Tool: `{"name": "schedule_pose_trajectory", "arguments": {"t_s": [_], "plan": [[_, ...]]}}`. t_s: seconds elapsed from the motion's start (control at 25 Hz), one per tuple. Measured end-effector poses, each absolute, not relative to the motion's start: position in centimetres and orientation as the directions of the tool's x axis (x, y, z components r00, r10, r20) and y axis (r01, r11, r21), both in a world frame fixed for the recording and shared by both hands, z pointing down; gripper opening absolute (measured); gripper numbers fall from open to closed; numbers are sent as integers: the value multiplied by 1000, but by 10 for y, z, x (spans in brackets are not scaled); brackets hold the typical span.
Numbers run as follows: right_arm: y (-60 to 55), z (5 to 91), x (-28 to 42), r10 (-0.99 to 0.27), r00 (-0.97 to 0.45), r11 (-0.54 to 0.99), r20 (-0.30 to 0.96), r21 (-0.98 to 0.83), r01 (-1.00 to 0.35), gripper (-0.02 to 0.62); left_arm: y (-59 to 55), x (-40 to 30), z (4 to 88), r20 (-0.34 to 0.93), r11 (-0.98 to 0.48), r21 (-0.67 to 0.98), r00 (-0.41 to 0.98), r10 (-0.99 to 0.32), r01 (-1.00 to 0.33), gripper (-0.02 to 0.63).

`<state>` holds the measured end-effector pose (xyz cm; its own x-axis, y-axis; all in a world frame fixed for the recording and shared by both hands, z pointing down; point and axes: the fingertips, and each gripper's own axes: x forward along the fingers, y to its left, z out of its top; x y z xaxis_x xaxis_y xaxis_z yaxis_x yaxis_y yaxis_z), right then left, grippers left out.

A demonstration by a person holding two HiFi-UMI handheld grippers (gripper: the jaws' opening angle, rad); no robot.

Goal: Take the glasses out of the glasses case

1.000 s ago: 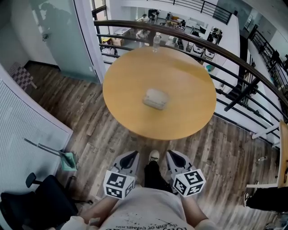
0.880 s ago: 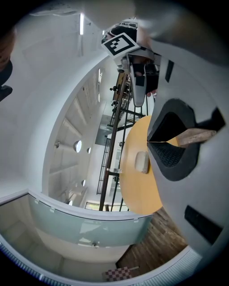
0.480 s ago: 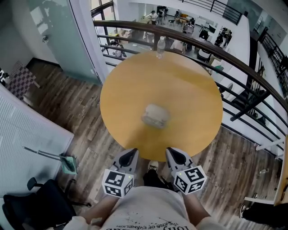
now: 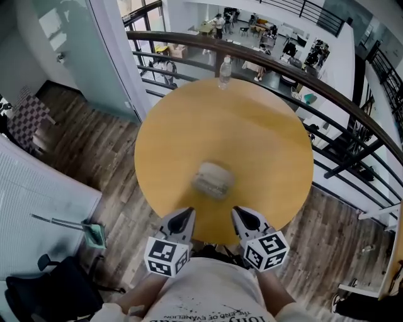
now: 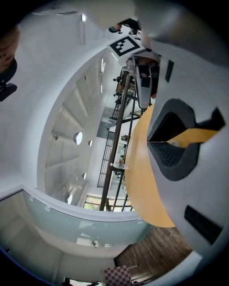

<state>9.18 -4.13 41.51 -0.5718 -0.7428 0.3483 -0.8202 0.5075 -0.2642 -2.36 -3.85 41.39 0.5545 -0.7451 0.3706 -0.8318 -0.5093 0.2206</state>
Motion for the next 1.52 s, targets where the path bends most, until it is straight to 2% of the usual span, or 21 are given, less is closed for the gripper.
{"name": "schedule_pose_trajectory", "arguments": {"t_s": [0.36, 0.64, 1.52], "plan": [[-55, 416, 77, -745, -570, 492, 346, -293, -820, 26, -58, -25, 420, 399, -577, 220, 612, -682, -786, 25], [-61, 421, 75, -744, -547, 493, 384, -238, -837, 26, -72, -24, 422, 399, -612, 228, 646, -651, -757, 25], [-117, 485, 89, -683, -538, 514, 494, -199, -834, 26, -126, -15, 476, 450, -614, 249, 651, -611, -749, 25]]}}
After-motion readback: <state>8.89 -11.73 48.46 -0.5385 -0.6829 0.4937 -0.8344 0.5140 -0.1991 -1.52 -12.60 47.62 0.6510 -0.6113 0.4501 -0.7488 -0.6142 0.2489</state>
